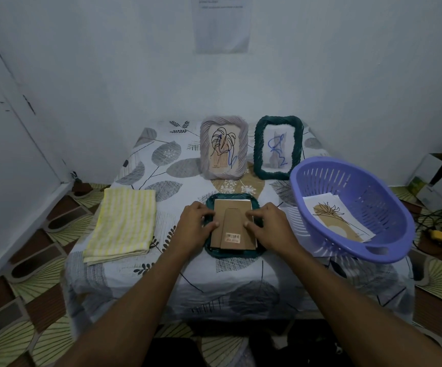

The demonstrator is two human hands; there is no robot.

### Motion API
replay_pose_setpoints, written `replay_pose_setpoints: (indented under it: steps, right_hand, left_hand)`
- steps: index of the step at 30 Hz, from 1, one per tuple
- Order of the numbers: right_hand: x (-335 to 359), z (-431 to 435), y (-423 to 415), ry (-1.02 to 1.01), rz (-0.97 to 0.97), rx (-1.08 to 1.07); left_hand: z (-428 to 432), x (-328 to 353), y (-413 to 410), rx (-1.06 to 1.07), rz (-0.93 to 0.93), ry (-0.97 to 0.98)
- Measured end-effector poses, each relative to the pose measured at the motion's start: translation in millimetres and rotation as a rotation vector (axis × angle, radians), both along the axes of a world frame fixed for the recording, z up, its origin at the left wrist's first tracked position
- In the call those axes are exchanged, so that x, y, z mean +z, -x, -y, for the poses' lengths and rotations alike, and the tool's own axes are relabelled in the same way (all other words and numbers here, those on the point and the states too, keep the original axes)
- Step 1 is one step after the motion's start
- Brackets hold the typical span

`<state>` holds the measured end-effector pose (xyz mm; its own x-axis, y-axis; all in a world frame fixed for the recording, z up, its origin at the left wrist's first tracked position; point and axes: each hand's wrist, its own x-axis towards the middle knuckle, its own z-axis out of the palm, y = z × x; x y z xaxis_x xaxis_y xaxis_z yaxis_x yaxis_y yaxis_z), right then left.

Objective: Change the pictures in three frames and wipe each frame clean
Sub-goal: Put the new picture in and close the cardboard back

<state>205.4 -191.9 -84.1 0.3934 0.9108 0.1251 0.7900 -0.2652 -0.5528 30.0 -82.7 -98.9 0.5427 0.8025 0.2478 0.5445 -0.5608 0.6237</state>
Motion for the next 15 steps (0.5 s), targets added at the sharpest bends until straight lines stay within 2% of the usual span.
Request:
replay_pose_setpoints:
  steps: [5,9,15]
  right_hand:
    - [-5.6,8.5,-9.0,-0.049,-0.078,0.050]
    - [-12.5,18.4,-16.5,-0.082,-0.154,0.124]
    - [-16.3,15.1,-15.5,-0.113,-0.120,0.119]
  left_hand:
    - [-0.1,-1.1,9.8,-0.106,0.116,0.116]
    - [-14.0,-0.5,19.0,-0.264,0.018,0.208]
    - [-10.8,-2.9,11.5,-0.210,0.059,0.201]
